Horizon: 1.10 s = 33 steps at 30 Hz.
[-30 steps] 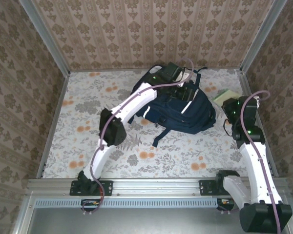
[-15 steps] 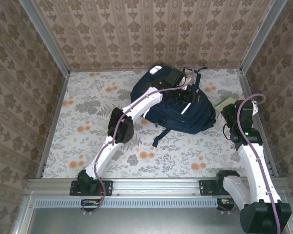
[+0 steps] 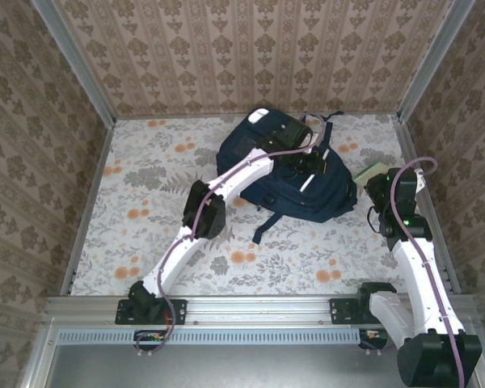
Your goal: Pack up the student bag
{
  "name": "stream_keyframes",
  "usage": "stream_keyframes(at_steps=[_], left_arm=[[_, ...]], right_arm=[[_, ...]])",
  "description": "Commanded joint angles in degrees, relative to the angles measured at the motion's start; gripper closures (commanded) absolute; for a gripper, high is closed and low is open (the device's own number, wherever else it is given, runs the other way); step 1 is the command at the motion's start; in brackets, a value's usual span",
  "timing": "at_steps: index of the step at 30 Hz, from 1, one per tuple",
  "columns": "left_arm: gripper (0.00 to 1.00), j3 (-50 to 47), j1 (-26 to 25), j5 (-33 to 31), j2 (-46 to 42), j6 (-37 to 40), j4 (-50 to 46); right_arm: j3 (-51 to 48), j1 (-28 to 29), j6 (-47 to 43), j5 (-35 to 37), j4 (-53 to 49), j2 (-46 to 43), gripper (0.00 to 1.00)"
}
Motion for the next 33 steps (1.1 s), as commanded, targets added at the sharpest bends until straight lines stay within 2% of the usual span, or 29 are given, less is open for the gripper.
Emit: stream_keyframes(at_steps=[1,6,11,18,22,25,30,33], left_arm=[[1.0,2.04,0.23,-0.2,-0.57,-0.24,-1.88],[1.0,1.29,2.82,-0.74,-8.41,2.16,-2.98],[1.0,-4.8,7.1,1.14,-18.75,0.29,0.47],[1.0,-11.34,12.78,4.84,-29.57,-3.9,3.79],[1.0,-13.97,14.64,6.78,-32.8,-5.3,4.75],[1.0,-15.9,15.17,7.17,-34.57,-5.67,5.51],[1.0,-18.5,15.44,8.11,-35.69,-7.04,7.58],[1.0,-19.76,15.5,8.49,-36.1,-8.15,9.04]], right_arm=[[-0.47,0.38,0.78,-0.79,2.28,-1.63,1.0],[0.55,0.53,1.54,1.73,-1.12,-4.15,1.0],[3.5,2.04,0.47,6.07,-5.1,-6.5,0.98],[1.66,4.66,0.88,3.99,-3.62,-7.16,0.97],[-1.96,4.67,-1.35,-6.91,5.09,-6.87,0.99],[-4.4,4.66,0.99,-16.85,12.81,-4.4,1.0],[-5.59,6.64,8.95,-35.25,30.69,9.05,1.0],[-5.13,9.52,12.89,-39.18,39.59,16.8,1.0]])
